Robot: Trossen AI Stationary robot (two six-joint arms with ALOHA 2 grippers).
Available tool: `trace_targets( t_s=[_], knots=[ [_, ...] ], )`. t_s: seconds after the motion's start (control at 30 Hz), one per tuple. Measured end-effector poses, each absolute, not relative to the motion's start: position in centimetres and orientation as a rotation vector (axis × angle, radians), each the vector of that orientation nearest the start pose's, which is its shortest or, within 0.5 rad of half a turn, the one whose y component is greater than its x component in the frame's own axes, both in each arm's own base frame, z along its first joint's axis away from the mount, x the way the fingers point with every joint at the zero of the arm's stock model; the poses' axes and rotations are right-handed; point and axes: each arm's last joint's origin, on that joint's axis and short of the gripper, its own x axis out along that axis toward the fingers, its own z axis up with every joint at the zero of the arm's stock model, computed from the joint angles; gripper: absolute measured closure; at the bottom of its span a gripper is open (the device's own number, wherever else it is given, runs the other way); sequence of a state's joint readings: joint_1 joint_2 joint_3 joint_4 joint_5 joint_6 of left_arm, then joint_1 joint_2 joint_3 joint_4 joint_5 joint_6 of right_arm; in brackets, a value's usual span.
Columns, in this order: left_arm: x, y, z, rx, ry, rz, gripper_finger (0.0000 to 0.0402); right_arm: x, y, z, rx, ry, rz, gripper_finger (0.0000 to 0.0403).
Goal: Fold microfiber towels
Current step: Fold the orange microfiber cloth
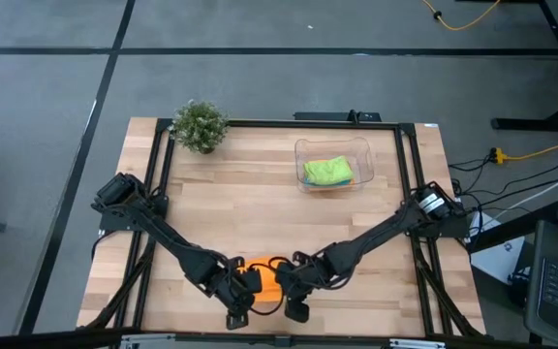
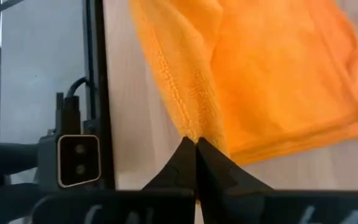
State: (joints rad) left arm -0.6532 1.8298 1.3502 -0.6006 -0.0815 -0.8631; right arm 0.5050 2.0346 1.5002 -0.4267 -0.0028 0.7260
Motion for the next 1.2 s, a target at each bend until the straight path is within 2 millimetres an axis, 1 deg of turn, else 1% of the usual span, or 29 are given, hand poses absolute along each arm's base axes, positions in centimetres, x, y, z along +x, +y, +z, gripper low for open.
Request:
trace_targets(
  t_s=[0.1,0.17,0.43,0.57,0.83,0.93,1.07,1.2],
  knots=[
    [30.3,-22.5,21.3,-0.369,1.14,-0.021,0.0401,38.3,20.4,18.6,0.394,1.052,0.089,0.0403],
    [30.2,-22.2,21.2,-0.354,1.142,0.021,0.0402,38.4,19.9,18.5,0.371,1.051,0.047,0.0403],
    [29.5,-20.7,20.8,-0.262,1.18,0.2,0.0401,39.1,18.4,18.6,0.274,0.991,-0.032,0.0403],
    [29.4,-20.1,20.6,-0.238,1.202,0.236,0.0401,39.4,17.8,18.5,0.229,0.969,-0.065,0.0403],
    [29.3,-19.7,18.4,-0.187,1.23,0.29,0.0401,40.2,17.3,16.0,0.181,0.991,-0.108,0.0403],
    [29.1,-19.4,17.8,-0.15,1.218,0.326,0.0401,40.3,17.2,15.6,0.124,0.976,-0.154,0.0403],
    [28.8,-18.9,16.9,-0.124,1.226,0.354,0.0401,40.6,16.9,15.1,0.095,0.971,-0.169,0.0403],
    [28.6,-18.7,15.9,-0.131,1.22,0.351,0.0401,40.9,17.0,13.8,0.086,0.98,-0.176,0.0403]
  ],
)
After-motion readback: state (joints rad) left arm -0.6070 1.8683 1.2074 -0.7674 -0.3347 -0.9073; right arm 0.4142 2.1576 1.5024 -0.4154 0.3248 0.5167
